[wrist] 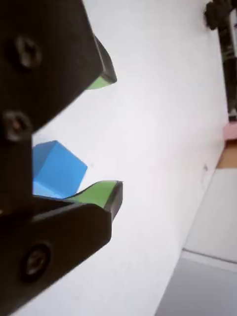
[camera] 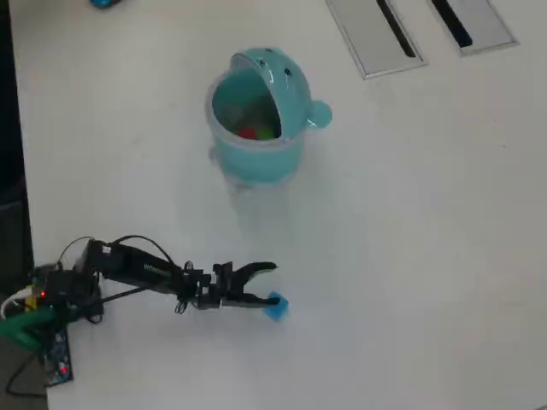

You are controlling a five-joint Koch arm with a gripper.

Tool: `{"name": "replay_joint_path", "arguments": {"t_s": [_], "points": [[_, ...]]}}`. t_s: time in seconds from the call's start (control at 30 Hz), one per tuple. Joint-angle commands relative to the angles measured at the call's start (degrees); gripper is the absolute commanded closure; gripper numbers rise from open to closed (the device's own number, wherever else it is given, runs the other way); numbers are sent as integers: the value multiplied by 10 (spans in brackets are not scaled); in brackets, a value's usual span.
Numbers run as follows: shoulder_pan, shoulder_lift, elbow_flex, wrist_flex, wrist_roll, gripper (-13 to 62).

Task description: Grasp RGB lego blocks and put them in the bin one by one.

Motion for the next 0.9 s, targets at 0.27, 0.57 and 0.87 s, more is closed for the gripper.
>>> {"name": "replay_joint_path", "arguments": {"t_s": [0.27,0.57,0.87], "points": [[14,1,-24,-15,-64,162],[22,-36,-51,-11,-69,161],[28,-38,-53,3,-155,156]]}}
